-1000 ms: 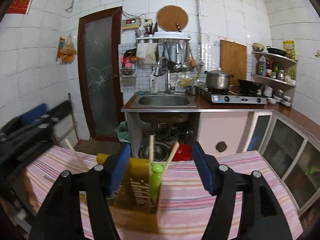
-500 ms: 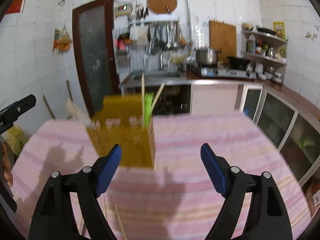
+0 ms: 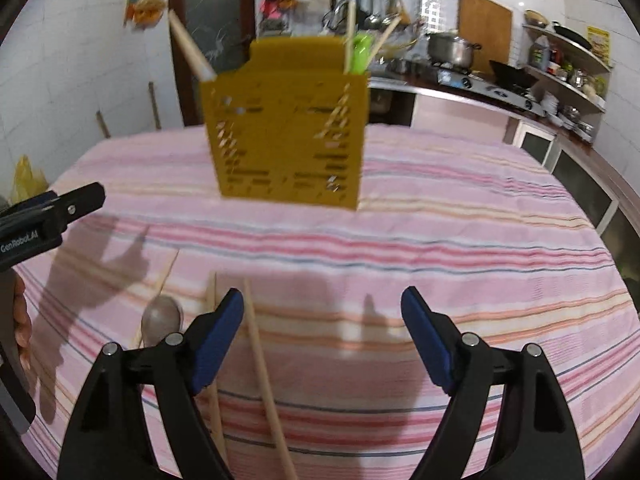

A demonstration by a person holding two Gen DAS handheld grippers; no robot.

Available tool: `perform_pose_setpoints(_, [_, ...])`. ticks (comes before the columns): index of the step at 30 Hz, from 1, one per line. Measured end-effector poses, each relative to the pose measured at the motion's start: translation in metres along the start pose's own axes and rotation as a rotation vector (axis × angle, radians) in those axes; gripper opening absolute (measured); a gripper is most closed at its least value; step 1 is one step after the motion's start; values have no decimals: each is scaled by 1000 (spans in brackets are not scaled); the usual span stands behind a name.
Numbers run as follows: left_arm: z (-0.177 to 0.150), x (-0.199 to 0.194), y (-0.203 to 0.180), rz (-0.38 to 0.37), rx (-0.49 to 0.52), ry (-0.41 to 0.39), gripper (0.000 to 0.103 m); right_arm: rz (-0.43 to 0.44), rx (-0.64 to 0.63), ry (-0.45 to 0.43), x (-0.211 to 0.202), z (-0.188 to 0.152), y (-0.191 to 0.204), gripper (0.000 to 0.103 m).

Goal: Organize utensils
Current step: 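Grasp a wooden chopstick with the left tool while the right tool grasps another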

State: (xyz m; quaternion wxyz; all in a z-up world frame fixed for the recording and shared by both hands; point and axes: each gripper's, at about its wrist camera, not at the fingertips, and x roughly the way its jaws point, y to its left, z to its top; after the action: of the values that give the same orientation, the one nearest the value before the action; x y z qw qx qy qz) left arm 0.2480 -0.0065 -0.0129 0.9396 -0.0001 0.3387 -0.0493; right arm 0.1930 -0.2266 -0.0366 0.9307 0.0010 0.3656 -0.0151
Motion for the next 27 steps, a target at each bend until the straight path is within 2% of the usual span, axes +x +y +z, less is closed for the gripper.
perform_pose_setpoints(4, [-6, 12, 1, 4, -9, 40, 98, -6, -49, 53, 7, -2, 12, 76])
perform_pose_setpoints(5, [-8, 15, 2, 0, -12, 55, 98, -4, -57, 64, 10, -2, 14, 73])
perform_pose_setpoints(7, [-7, 21, 1, -3, -24, 85, 98, 4, -73, 97, 16, -3, 17, 60])
perform_pose_setpoints(11, [-10, 26, -3, -18, -18, 114, 98, 28, -70, 139, 26, -5, 18, 49])
perform_pose_setpoints(14, [-12, 33, -12, -11, 3, 139, 98, 29, -52, 147, 27, -3, 16, 30])
perform_pose_setpoints(15, [-12, 34, -14, -7, 4, 149, 98, 25, -43, 148, 28, -3, 15, 18])
perform_pose_setpoints(16, [-13, 37, -16, -4, 3, 159, 98, 18, -34, 149, 28, -3, 12, 11])
perform_pose_setpoints(18, [-15, 39, -20, -19, -5, 177, 97, 20, -8, 153, 28, -4, 6, 7])
perform_pose_setpoints(24, [-22, 48, -37, -36, 23, 207, 86, -33, 46, 159, 23, -5, -14, 6])
perform_pose_setpoints(27, [-26, 53, -43, -71, 22, 248, 76, -34, 62, 163, 23, -5, -20, 6])
